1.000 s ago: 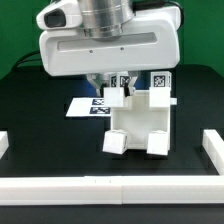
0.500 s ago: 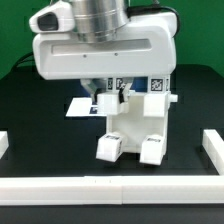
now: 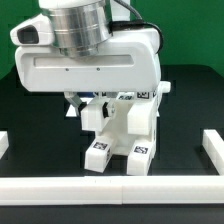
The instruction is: Assemble chair
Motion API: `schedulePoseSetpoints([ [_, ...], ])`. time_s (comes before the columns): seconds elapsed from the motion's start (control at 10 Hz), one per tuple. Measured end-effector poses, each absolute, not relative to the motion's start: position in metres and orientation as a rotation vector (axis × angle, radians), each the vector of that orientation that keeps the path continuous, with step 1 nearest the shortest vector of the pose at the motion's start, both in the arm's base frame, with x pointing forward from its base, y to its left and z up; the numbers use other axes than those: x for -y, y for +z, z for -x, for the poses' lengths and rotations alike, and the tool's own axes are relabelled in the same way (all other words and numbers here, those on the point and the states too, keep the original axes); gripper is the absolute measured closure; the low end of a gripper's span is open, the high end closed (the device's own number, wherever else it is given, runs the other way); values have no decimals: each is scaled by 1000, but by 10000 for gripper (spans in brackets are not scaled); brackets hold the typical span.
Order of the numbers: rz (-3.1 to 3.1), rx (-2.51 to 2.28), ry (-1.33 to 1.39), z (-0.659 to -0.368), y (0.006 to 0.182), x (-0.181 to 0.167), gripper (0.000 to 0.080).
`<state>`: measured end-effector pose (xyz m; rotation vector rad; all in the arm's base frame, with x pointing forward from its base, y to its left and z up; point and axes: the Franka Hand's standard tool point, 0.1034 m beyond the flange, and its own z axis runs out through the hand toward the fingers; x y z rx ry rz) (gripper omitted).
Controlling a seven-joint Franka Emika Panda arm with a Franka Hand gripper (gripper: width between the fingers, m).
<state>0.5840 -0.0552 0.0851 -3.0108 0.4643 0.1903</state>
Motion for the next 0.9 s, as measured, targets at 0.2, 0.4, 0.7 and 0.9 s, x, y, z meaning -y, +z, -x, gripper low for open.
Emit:
schedulePoseSetpoints([
  [0.2, 3011, -466, 190, -584, 85, 56, 482],
  [0.4, 3016, -456, 188, -584, 87, 55, 217],
  [0.7, 3006, -428, 179, -581, 109, 49, 163],
  [0.9, 3000, -349, 160, -575, 132, 45, 152],
])
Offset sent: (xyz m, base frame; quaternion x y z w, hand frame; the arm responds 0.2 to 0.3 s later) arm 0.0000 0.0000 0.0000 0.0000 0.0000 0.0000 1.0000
